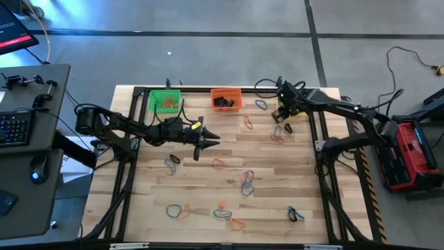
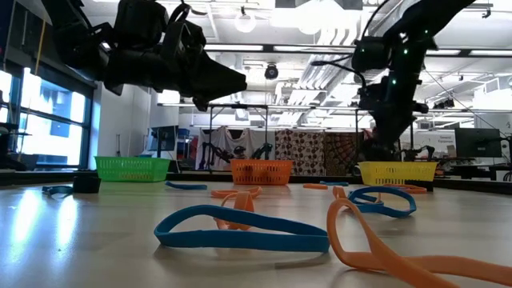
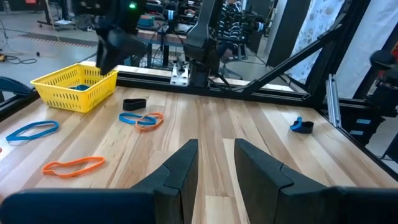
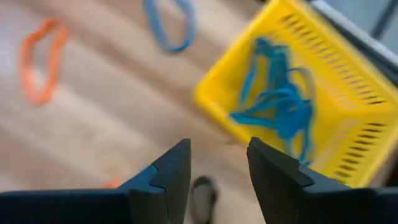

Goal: Sort rubber bands into baskets
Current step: Put the black rubber band into the orange bin

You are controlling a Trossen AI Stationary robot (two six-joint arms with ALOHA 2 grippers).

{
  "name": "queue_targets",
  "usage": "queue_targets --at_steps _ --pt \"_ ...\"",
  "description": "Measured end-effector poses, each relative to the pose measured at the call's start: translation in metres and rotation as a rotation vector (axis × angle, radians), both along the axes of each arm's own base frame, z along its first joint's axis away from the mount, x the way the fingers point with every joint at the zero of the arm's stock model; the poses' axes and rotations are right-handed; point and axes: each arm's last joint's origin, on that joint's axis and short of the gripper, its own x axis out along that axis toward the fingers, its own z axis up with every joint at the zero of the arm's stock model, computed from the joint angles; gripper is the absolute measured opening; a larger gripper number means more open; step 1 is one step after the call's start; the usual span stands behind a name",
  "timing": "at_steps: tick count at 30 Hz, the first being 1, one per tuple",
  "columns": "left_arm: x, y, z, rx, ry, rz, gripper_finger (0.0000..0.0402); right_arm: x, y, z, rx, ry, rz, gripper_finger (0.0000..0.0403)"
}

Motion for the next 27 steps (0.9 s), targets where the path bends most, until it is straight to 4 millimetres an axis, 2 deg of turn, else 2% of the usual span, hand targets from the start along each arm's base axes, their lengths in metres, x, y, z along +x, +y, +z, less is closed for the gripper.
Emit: queue_targets --at_steps 11,21,24,27 --pt "0.0 0.0 0.0 -0.002 0.003 0.0 0.0094 0.009 0.023 -0.015 0.131 0.119 0.078 0.0148" --pt "0.0 0.0 0.0 -0.002 0.002 0.0 0.0094 -0.014 0.041 -0.07 0.233 0.144 0.038 0.0148" --pt "0.0 0.0 0.0 -0.002 0.002 0.001 0.0094 -0.019 0.043 -0.08 0.237 0.14 0.013 0.0148" --pt "0.0 0.0 0.0 -0.002 0.002 0.001 0.0094 -0.017 0.042 -0.081 0.219 0.119 0.007 0.0145"
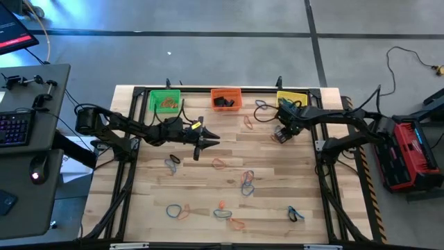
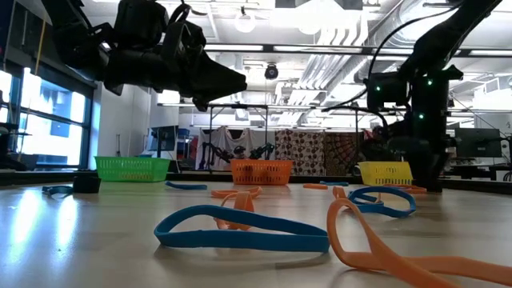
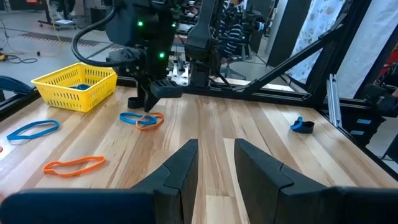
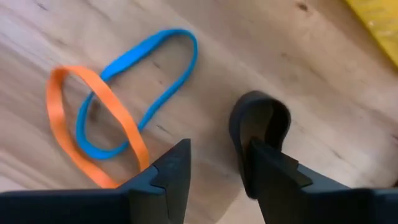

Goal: Sort rubber bands into baskets
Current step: Put the black rubber band into the orange bin

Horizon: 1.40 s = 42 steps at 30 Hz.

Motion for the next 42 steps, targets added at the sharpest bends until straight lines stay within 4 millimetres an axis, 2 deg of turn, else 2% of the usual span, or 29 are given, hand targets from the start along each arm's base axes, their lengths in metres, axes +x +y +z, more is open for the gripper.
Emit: queue_targets --at_steps 4,10,14,19,24,28,32,37,42 --pt "0.0 0.0 0.0 -0.001 0.0 0.0 0.0094 0.0 -0.001 0.0 -0.026 0.008 -0.002 0.0112" --pt "0.0 0.0 0.0 -0.001 0.0 0.0 0.0094 0.001 -0.003 0.004 -0.064 0.037 0.009 0.0013" --pt "-0.001 0.002 0.001 0.008 -0.004 0.005 0.0094 0.013 -0.005 0.018 -0.103 0.011 0.045 0.0016" --pt "-0.003 0.007 0.002 0.011 -0.011 0.026 0.0094 0.038 -0.004 0.044 -0.167 -0.09 0.13 0.0002" --pt "-0.009 0.012 -0.005 0.006 0.01 0.063 0.0086 0.061 -0.001 0.071 -0.239 -0.204 0.214 0.0001" --pt "-0.015 0.011 -0.009 0.008 -0.004 0.076 0.0071 0.06 0.002 0.075 -0.215 -0.184 0.197 0.001" --pt "-0.021 0.01 -0.011 0.011 -0.035 0.076 0.0059 0.048 0.007 0.065 -0.148 -0.089 0.139 0.004" --pt "-0.021 0.01 -0.011 0.009 -0.032 0.076 0.0053 0.031 0.01 0.042 -0.1 0.003 0.07 0.0096" --pt "-0.021 0.01 -0.011 0.007 -0.032 0.075 0.0053 0.012 0.007 0.022 -0.126 0.105 0.0 0.0133"
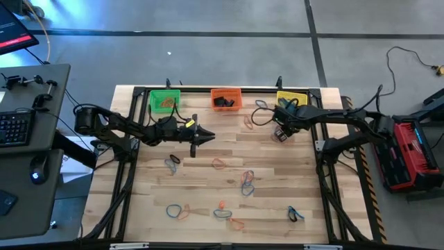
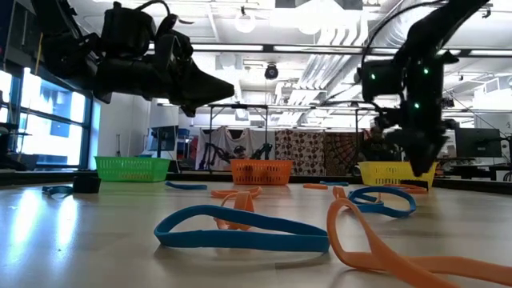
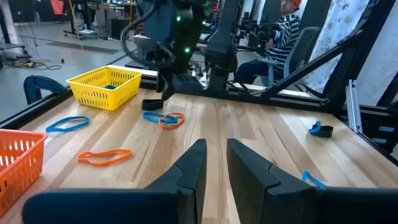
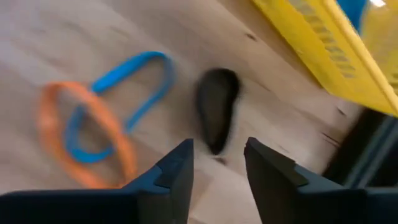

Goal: Sort rubber bands into baskets
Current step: Put the black rubber band into the orange bin

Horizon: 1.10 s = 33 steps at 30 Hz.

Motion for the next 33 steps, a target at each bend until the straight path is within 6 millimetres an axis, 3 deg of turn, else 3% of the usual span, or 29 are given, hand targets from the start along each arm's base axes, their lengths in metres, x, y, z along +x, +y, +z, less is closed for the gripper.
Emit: queue_targets --at_steps 5,10,13,17,21,33 --pt "0.0 0.0 0.0 0.0 0.0 0.0 0.0053 -0.008 -0.005 -0.011 -0.005 -0.025 -0.07 0.0139" --pt "0.0 0.0 0.0 0.0 0.0 0.0 0.0053 -0.01 -0.008 -0.025 0.019 -0.11 -0.035 0.0134" --pt "0.0 0.0 0.0 -0.008 -0.001 0.0 0.0053 -0.011 -0.008 -0.027 0.019 -0.115 -0.039 0.0113" --pt "0.0 0.0 0.0 -0.008 0.0 0.0 0.0053 -0.008 -0.009 -0.023 0.011 -0.112 -0.018 0.0055" --pt "0.0 0.0 0.0 -0.008 0.001 0.0 0.0053 0.001 -0.014 -0.011 -0.016 -0.145 0.015 0.0007" --pt "0.0 0.0 0.0 -0.008 0.001 0.001 0.0053 0.06 -0.02 0.067 -0.194 -0.416 0.168 0.0004"
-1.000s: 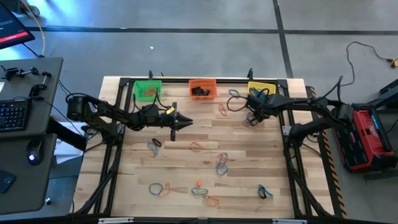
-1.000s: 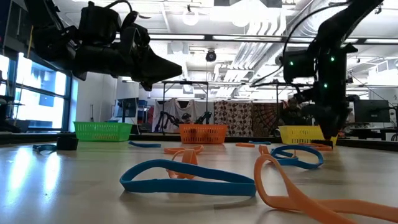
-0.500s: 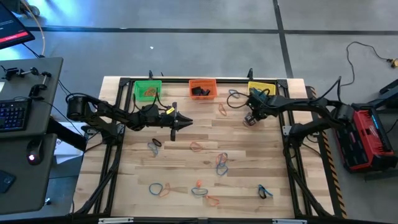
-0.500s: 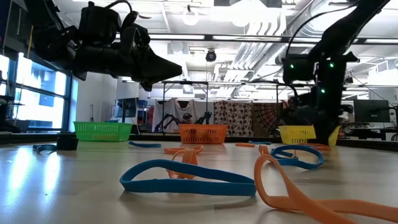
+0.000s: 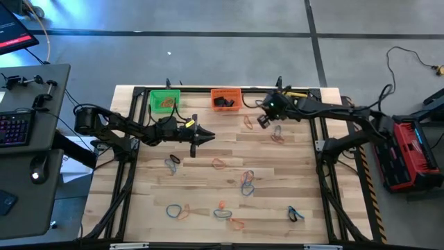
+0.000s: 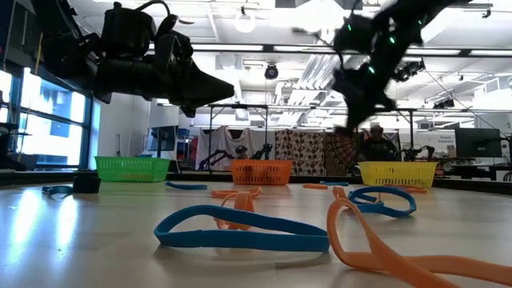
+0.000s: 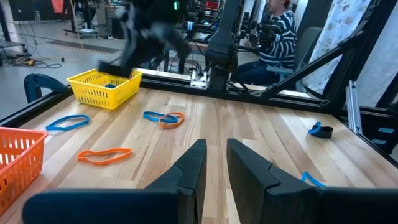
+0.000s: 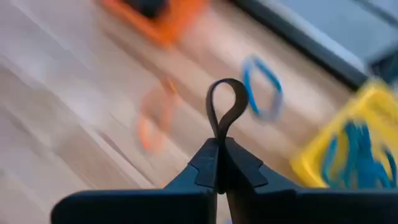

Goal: Sort rubber bands into baskets
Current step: Put the black rubber band into the orange bin

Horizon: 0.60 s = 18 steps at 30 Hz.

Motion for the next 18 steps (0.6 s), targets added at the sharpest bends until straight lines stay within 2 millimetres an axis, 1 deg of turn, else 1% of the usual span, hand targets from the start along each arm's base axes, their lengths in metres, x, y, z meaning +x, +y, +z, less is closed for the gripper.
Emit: queue_targets --at_steps 3,7,13,18 --pt "0.0 0.0 0.0 0.0 0.0 0.0 0.0053 0.016 -0.004 0.019 -0.038 -0.06 0.035 0.0002" --pt "0.0 0.0 0.0 0.0 0.0 0.0 0.0053 0.043 -0.013 0.032 -0.071 -0.059 0.088 0.0002" --pt "0.0 0.0 0.0 -0.001 0.003 0.0 0.0053 0.088 -0.032 0.036 -0.083 -0.046 0.189 0.0001" --pt "0.0 0.0 0.0 -0.001 0.005 0.0 0.0053 0.12 -0.05 0.031 -0.065 -0.003 0.244 0.0001"
